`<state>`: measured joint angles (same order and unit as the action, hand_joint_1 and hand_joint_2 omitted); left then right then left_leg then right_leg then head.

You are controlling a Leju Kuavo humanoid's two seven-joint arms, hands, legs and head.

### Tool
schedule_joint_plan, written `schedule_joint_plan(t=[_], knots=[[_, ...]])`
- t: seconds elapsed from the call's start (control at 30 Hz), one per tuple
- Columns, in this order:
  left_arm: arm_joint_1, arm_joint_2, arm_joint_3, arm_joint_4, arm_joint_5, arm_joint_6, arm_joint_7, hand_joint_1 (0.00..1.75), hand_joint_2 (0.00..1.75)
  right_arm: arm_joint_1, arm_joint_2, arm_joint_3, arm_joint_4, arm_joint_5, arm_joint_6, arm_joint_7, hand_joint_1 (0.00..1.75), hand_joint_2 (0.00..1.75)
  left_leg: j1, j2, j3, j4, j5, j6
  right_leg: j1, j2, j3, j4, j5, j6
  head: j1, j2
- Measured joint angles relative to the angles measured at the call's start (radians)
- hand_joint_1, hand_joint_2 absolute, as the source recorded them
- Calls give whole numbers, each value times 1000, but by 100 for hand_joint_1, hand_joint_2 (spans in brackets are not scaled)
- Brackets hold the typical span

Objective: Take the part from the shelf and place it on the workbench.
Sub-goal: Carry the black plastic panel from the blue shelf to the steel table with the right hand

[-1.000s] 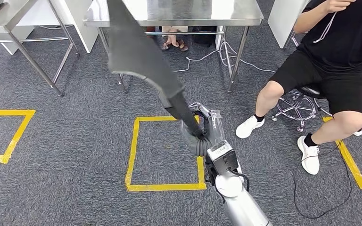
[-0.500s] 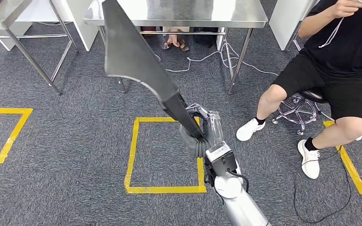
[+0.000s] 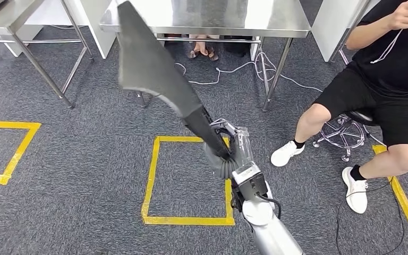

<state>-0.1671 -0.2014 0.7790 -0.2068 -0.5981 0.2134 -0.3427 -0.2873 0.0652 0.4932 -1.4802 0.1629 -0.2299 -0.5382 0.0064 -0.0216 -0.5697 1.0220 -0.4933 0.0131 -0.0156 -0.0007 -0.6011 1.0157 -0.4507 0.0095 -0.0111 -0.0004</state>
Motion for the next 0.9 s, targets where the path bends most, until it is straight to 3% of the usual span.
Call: schedule_joint_plan(t=[0.07, 0.17, 0.2, 0.23, 0.3, 0.37, 0.43, 0.53, 0.6, 0.67, 0.73, 0.77, 0.8, 0.87, 0.9], knots=[[0, 0, 0, 0, 1, 1, -2, 0, 175, -3, 2, 1, 0, 0, -1, 0, 175, 175, 5, 8, -32, 67, -27, -13, -7, 0, 18, -5, -8, -17, -4, 0], [2, 0, 0, 0, 1, 1, -2, 0, 175, -5, 4, 4, 1, 0, -1, 0, 175, 175, 13, 15, -155, 258, -76, -27, -7, 0, 42, -5, -30, -27, -6, 0], [3, 0, 0, 0, 1, 1, -2, 0, 175, -4, 4, 5, 1, 0, -1, 0, 175, 175, 15, 16, -183, 283, -65, -29, -8, 1, 52, -5, -39, -26, -6, 0], [4, 0, 0, 0, 2, 1, -2, 0, 175, -3, 4, 6, 2, 0, -1, 0, 175, 175, 16, 17, -192, 267, -35, -29, -8, 2, 64, -5, -48, -24, -6, 0], [5, 0, 0, 0, 2, 4, -3, 0, 175, -3, 5, 6, 3, 0, -1, 0, 175, 175, 17, 19, -157, 148, 57, -24, -9, 3, 88, -7, -69, -17, -6, 0], [4, 1, 0, 0, 2, 6, -3, 0, 175, -8, 7, 7, 4, -1, -1, 0, 175, 175, 9, 21, -109, 42, 100, -14, -5, 3, 103, -11, -86, -6, -7, 0], [3, 1, -1, 0, 3, 7, -4, 0, 175, -12, 8, 7, 5, -1, -1, -1, 175, 175, 0, 21, -90, 9, 90, -1, 0, 2, 113, -19, -92, 8, -8, 0], [6, 1, -1, 0, 3, 8, -5, 0, 175, -14, 8, 8, 5, -1, -1, 0, 175, 175, -1, 17, -64, -13, 79, 21, 3, 1, 120, -1, -89, 24, -7, 0], [6, 1, -1, 0, 3, 9, -6, 0, 175, -17, 8, 9, 5, -1, -1, 0, 175, 175, -1, 13, -37, -25, 71, 35, 3, 1, 68, 87, -101, 23, -4, 0], [6, 1, -1, 0, 6, 9, -8, 0, 175, -18, 6, 10, 7, -1, -1, -1, 175, 175, -4, 11, -21, -27, 57, 44, 3, 1, -23, 209, -132, 15, -4, 0], [9, 1, -1, 0, 10, 10, -10, 0, 175, -14, 3, 11, 10, -1, -2, 0, 175, 175, -7, 6, -2, -27, 40, 46, 4, 2, -93, 258, -158, 9, -3, 0], [11, 1, -1, 0, 12, 10, -11, 0, 175, -12, 2, 12, 12, 0, -3, 0, 175, 175, -9, 4, 11, -27, 31, 45, 5, 2, -106, 240, -153, 12, -3, 0], [12, 1, -1, 0, 14, 11, -10, 0, 175, -12, 2, 12, 13, 1, -4, 0, 175, 175, -10, 2, 25, -27, 20, 45, 5, 2, -101, 189, -124, 17, -2, 0], [12, 0, -1, 1, 18, 17, 2, 0, 175, -11, 3, 14, 14, 9, -6, 1, 175, 175, -14, -1, 47, -26, -2, 40, 8, 0, -76, 64, -28, 30, -1, 0], [10, 0, -1, 1, 20, 23, 12, 0, 175, -10, 6, 15, 15, 14, -7, 2, 175, 175, -16, -1, 54, -25, -13, 36, 11, 0, -61, 21, 12, 28, 0, 0]])
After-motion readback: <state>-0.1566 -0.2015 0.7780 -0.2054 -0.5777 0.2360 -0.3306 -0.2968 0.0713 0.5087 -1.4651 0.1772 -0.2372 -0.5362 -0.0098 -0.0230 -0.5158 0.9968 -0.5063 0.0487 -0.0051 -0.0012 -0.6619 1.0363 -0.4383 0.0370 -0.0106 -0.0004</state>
